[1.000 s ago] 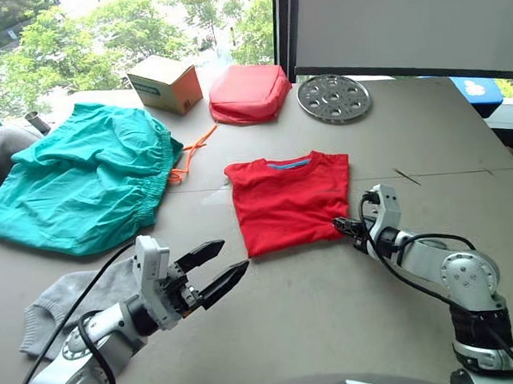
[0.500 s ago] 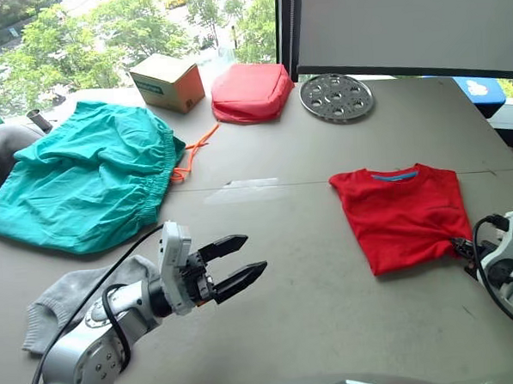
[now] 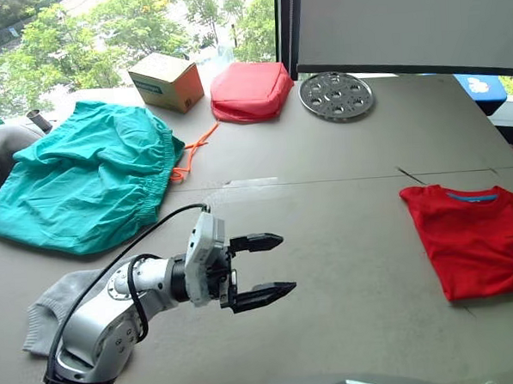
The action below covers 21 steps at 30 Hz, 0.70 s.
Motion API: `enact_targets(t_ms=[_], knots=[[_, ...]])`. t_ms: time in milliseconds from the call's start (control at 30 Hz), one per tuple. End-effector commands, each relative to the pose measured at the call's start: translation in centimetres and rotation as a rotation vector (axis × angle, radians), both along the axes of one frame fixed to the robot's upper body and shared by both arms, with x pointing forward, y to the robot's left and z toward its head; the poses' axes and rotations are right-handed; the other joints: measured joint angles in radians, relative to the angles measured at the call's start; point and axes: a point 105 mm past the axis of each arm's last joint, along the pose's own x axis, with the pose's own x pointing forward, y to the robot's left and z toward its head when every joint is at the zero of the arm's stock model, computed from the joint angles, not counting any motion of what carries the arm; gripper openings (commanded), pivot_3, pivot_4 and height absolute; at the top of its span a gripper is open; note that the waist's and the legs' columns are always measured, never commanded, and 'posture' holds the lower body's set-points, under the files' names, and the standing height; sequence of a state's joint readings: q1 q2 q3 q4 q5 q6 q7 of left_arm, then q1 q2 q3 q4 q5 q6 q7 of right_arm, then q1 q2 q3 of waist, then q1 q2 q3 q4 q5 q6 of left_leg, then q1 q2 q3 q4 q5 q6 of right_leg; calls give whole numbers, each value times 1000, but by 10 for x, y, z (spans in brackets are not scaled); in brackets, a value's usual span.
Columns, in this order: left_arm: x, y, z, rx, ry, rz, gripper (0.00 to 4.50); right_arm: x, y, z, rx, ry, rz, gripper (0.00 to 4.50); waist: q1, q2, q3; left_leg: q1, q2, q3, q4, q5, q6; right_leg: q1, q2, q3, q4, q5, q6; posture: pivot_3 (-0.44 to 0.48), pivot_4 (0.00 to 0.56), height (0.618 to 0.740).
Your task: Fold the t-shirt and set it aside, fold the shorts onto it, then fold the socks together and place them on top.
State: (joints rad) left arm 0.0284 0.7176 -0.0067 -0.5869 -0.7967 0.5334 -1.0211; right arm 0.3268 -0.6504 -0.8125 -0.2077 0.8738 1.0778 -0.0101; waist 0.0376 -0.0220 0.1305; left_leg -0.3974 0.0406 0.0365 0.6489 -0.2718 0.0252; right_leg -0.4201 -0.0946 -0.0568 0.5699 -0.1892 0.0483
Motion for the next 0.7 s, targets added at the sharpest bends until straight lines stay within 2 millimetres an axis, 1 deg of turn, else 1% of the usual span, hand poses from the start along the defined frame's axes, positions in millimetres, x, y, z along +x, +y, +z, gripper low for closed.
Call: enact_targets(t_ms=[33, 167, 300, 333, 433, 500, 533, 600, 667, 700], knots=[[-4, -9, 11, -6, -73, -87, 4500, -14, -23, 5, -52, 6, -65, 40, 1, -1, 0, 0, 0, 0, 0, 0, 0, 1, 1, 0, 0, 0, 0, 0, 150, 739], [4, -12, 12, -11, -89, -107, 4500, -18, -32, 4, -73, 9, -70, 40, 2, -2, 0, 0, -2, -4, 1, 0, 0, 3, 3, 3, -1, 0, 0, 0, 150, 739], [7, -15, 9, -14, -94, -130, 4500, -13, -40, 2, -96, 17, -43, 40, 1, -2, 0, 0, -2, -5, 2, 1, 1, 4, 7, 6, -1, 0, 0, 0, 150, 739], [7, -15, 9, -14, -95, -133, 4500, -12, -41, 2, -96, 18, -33, 40, 0, -2, 0, 0, -2, -5, 2, 1, 1, 4, 7, 8, -1, 0, 0, 0, 150, 739], [8, -15, 9, -11, -108, -144, 4500, -7, -35, 6, -117, 19, 74, 40, -1, -2, 0, 1, -2, -5, 2, 1, 1, 4, 10, 11, 0, 0, 0, 0, 150, 739], [8, -15, 9, -7, -114, -152, 4500, -6, -33, 10, -104, -7, 96, 744, 0, -2, 0, 1, -2, -5, 2, 1, 1, 4, 10, 13, 0, 0, 0, 0, 150, 739], [8, -15, 9, -7, -115, -153, 4500, -9, -33, 11, -118, -11, 110, 983, -1, -2, 0, 1, -2, -5, 2, 1, 1, 5, 11, 14, 0, 0, 0, 0, 150, 739], [8, -14, 8, -7, -114, -154, 4500, -14, -31, 12, -136, -14, 134, 2028, 0, -2, 0, 1, -3, -5, 2, 1, 1, 5, 12, 15, 0, 0, 0, 0, 150, 739], [9, -13, 7, -8, -111, -142, 4500, -26, -23, 20, -137, -83, 173, 2921, 4, -1, 1, 1, -3, -5, 2, 1, 1, 5, 13, 16, 1, 0, 0, 0, 150, 739], [10, -13, 6, -9, -110, -138, 4500, -30, -21, 23, -135, -106, 183, 3483, 4, -1, 0, 1, -3, -6, 2, 1, 1, 5, 13, 16, 1, 0, 0, 0, 150, 739]])
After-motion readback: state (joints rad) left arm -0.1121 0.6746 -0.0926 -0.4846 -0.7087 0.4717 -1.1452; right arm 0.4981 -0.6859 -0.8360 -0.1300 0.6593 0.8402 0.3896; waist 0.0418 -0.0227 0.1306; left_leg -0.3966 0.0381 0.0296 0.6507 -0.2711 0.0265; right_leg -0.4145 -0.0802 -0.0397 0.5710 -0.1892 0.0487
